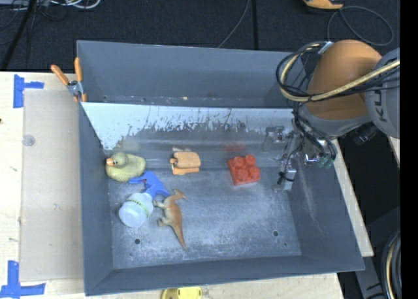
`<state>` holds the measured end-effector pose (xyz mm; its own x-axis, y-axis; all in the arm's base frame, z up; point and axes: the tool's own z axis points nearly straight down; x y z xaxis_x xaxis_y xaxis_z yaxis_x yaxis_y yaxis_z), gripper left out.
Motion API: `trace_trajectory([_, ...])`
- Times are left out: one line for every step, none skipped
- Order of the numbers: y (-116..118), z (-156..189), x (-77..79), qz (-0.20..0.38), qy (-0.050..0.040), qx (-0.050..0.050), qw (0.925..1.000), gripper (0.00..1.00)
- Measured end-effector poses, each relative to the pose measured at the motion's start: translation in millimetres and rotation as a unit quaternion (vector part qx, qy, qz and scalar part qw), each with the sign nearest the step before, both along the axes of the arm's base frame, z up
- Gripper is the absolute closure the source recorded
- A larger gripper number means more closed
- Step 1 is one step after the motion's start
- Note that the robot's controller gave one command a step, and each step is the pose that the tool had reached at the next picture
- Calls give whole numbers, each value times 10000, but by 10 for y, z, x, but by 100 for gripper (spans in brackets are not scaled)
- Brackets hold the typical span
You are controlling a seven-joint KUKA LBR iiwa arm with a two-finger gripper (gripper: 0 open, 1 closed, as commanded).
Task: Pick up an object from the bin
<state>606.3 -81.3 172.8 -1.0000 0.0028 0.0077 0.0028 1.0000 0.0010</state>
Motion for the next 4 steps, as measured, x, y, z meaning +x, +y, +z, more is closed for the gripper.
trace_trajectory([3, 47, 14, 8, -34, -3, 10000, 0])
trace_trajectory([196, -295, 64, 350, -55, -8, 9994, 0])
trace_trajectory([235, -680, -9, -19, -25, 7, 10000, 0])
trace_trajectory([429, -746, 122, -551, -101, -27, 9984, 100])
